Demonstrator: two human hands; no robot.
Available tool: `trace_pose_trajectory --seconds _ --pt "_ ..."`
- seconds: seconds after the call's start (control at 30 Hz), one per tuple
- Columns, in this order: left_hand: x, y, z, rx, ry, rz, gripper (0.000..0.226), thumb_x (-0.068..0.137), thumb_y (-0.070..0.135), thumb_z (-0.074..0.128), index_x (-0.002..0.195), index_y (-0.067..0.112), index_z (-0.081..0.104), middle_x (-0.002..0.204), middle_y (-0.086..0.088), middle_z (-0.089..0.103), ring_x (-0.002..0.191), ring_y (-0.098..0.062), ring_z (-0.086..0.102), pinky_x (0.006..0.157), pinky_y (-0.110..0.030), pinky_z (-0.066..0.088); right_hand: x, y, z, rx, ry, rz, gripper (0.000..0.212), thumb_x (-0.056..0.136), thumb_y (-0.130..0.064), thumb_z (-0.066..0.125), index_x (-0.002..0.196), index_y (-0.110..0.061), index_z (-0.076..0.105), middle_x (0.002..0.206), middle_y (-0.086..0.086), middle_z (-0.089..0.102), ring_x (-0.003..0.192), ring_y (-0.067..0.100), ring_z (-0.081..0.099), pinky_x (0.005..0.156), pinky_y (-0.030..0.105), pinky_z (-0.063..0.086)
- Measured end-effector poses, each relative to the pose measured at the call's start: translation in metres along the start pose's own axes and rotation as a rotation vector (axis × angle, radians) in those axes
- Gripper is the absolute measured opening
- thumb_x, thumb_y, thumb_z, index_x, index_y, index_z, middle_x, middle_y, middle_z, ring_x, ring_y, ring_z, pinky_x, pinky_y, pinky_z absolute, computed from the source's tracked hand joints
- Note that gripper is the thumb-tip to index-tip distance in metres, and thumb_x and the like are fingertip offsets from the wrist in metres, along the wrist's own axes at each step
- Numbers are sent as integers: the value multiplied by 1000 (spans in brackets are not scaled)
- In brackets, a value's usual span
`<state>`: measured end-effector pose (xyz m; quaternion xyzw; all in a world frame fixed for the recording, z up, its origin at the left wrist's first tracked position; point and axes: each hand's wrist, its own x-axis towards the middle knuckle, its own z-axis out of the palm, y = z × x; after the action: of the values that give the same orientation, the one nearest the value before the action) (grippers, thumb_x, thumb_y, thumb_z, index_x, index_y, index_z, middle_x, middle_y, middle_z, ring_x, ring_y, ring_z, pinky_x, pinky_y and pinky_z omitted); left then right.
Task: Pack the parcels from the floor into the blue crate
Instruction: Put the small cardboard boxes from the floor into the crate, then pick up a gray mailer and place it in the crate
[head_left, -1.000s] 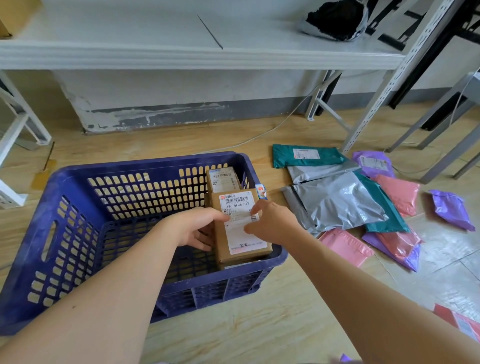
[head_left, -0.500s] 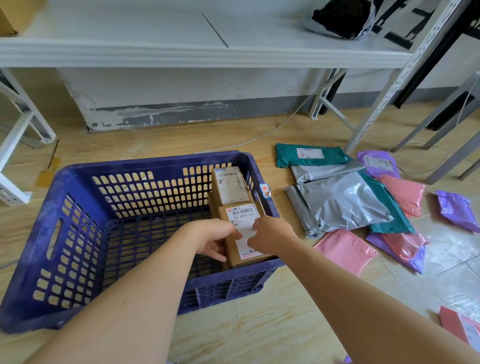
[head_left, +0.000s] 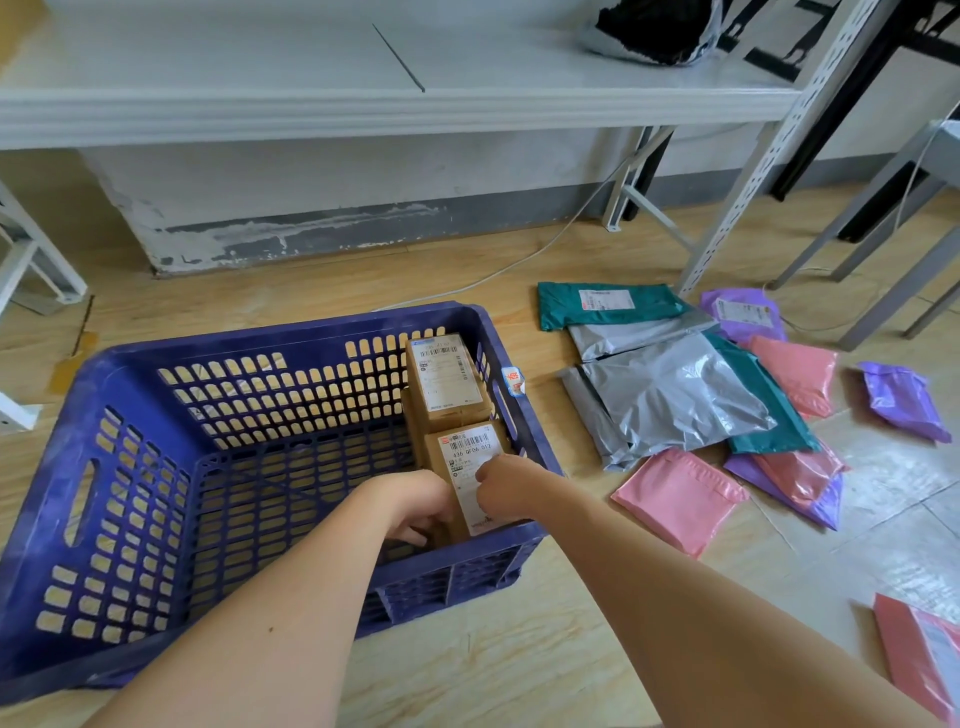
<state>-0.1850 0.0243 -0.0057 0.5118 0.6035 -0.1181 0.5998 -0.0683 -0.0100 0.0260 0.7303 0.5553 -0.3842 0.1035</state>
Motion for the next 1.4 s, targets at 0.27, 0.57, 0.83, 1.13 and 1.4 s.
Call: trace_pose_trajectory --seconds 0.27,0.57,0.83,1.13,1.4 --pt "-22 21 -4 379 706 383 26 90 14 45 112 20 58 108 2 63 93 -18 58 74 -32 48 -22 10 -45 343 234 4 38 92 -3 36 124 -2 57 125 16 58 95 20 56 74 24 47" --pt "-61 76 28 514 534 742 33 92 16 47 123 24 53 128 -2 48 106 -20 54 86 -33 45 -99 104 -94 740 577 -51 29 90 4 47 97 -14 69 88 7 66 78 21 60 79 34 52" --pt "-84 121 109 534 392 958 29 88 18 52 116 25 58 123 0 51 104 -18 55 89 -34 46 -164 195 -79 947 669 57 29 88 12 44 89 -7 66 76 10 61 58 13 59 68 25 53" --pt "-64 137 198 529 379 1050 36 86 17 56 123 21 55 126 1 51 113 -18 53 89 -29 44 -157 255 -31 839 877 158 32 81 5 49 85 -19 70 79 1 65 71 15 58 67 23 47" --pt "-4 117 244 644 255 951 40 81 15 59 121 21 57 126 0 52 113 -22 53 94 -35 44 -113 300 25 763 866 314 32 80 4 48 95 -11 73 97 8 72 87 20 62 78 25 47"
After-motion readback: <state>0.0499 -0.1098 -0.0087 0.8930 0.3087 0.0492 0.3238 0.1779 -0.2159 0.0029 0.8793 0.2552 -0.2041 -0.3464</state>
